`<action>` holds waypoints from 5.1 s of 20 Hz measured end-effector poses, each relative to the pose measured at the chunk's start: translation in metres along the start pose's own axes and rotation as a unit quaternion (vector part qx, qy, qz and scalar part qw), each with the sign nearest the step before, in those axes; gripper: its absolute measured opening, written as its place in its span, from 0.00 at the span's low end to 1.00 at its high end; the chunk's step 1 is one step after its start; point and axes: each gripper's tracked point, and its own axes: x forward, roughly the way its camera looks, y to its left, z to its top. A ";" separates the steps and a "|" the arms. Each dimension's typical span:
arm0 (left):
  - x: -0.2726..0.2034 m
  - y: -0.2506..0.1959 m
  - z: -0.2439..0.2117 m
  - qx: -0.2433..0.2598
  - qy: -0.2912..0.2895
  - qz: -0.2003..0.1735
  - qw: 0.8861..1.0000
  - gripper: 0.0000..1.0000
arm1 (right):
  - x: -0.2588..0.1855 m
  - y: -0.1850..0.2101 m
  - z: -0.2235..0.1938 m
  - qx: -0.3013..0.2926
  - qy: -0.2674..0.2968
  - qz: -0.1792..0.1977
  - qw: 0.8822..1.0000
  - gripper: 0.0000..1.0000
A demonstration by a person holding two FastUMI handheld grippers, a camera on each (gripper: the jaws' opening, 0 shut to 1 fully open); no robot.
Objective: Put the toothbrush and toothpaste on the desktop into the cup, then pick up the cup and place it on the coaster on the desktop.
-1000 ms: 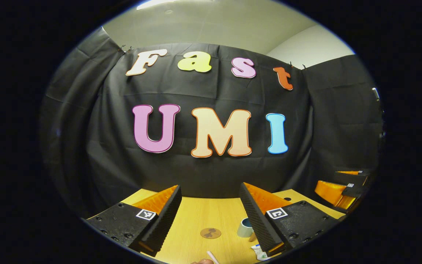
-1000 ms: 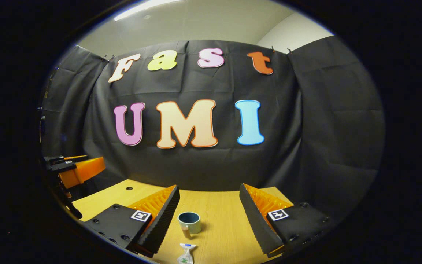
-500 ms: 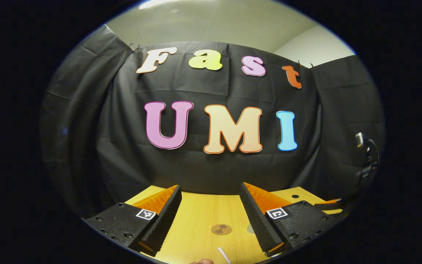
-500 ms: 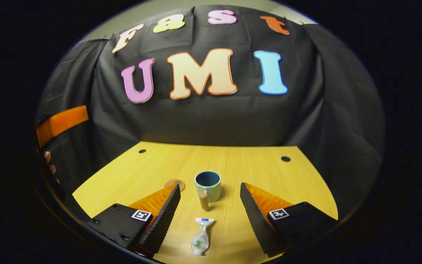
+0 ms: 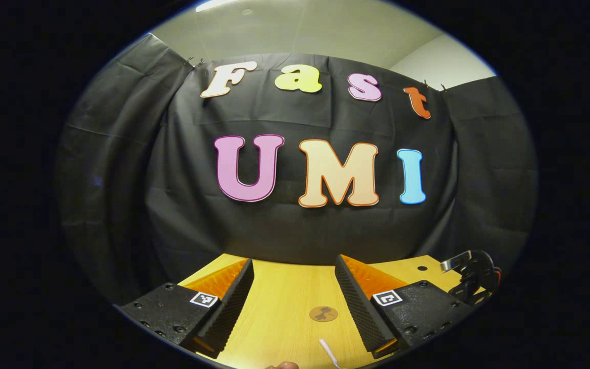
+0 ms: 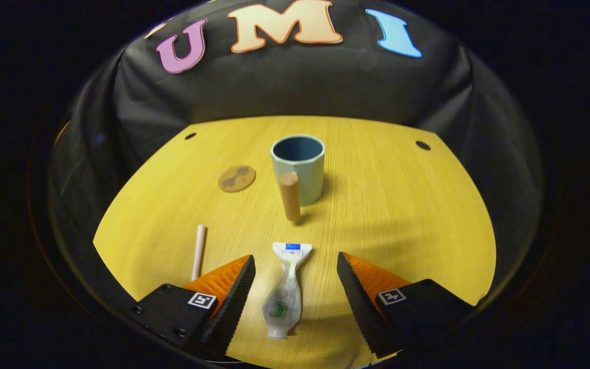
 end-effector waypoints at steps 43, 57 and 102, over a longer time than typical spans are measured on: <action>0.004 -0.078 -0.327 -0.043 0.513 -0.013 0.857 0.95 | 0.008 -0.029 -0.068 -0.006 0.083 0.055 0.995 0.18; 0.000 -0.090 -0.346 0.016 0.567 -0.014 0.824 0.45 | 0.009 -0.030 -0.067 -0.032 0.090 0.083 0.992 0.16; -0.004 -0.042 -0.193 -0.077 0.370 -0.095 0.921 0.00 | 0.075 -0.003 0.267 0.071 -0.272 0.035 0.959 0.16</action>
